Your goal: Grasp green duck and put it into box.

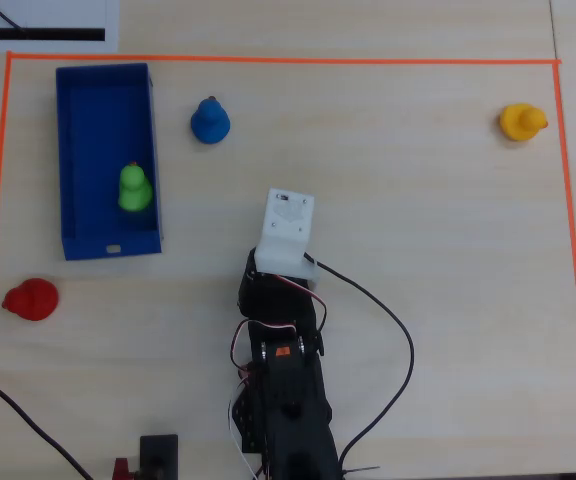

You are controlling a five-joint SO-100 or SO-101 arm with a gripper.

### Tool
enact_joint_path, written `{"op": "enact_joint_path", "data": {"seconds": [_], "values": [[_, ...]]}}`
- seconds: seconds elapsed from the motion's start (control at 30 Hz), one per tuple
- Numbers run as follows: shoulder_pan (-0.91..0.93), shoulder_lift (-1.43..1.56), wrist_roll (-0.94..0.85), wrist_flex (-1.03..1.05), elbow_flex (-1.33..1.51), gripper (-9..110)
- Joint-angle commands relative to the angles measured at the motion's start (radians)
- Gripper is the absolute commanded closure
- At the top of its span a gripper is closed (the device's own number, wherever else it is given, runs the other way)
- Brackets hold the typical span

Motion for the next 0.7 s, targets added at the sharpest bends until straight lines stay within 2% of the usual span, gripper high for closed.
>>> {"op": "enact_joint_path", "data": {"seconds": [0.0,0.2,0.67], "values": [[-0.014,0.006,-0.06,0.201,-0.002,101],[-0.037,0.006,-0.109,0.382,-0.002,101],[0.038,0.006,-0.095,0.38,0.0,101]]}}
